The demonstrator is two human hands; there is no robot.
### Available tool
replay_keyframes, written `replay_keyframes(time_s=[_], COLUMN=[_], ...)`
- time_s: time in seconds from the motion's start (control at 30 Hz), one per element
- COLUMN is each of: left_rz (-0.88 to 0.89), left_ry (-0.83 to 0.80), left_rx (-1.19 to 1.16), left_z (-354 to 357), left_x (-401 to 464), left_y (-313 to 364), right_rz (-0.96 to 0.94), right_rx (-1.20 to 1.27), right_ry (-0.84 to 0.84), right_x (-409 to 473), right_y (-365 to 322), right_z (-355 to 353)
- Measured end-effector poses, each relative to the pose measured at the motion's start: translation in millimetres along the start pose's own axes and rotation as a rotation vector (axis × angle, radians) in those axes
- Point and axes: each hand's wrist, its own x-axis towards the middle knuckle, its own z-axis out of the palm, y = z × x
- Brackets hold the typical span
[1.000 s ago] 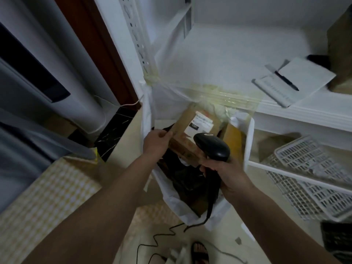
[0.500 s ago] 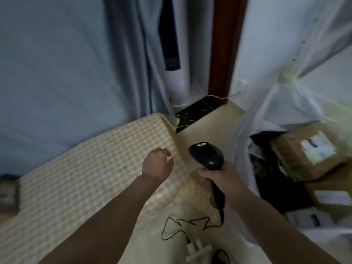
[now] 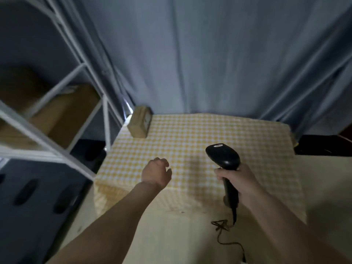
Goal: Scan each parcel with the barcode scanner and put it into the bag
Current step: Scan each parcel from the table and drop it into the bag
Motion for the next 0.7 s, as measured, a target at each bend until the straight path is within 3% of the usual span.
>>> replay_keyframes(time_s=[0.27,0.7], left_rz=[-0.192,-0.271], left_ry=[0.062,0.069], left_rx=[-0.058,-0.116], left_z=[-40.3,-46.9], left_x=[-17.3,39.8], left_y=[-130.5,-205.0], right_rz=[-0.025,-0.001], right_rx=[-0.098,-0.071], right_ry=[-0.15,-0.233], right_x=[-0.5,69.2], right_y=[-28.4,-60.0], right_z=[128.6,217.2])
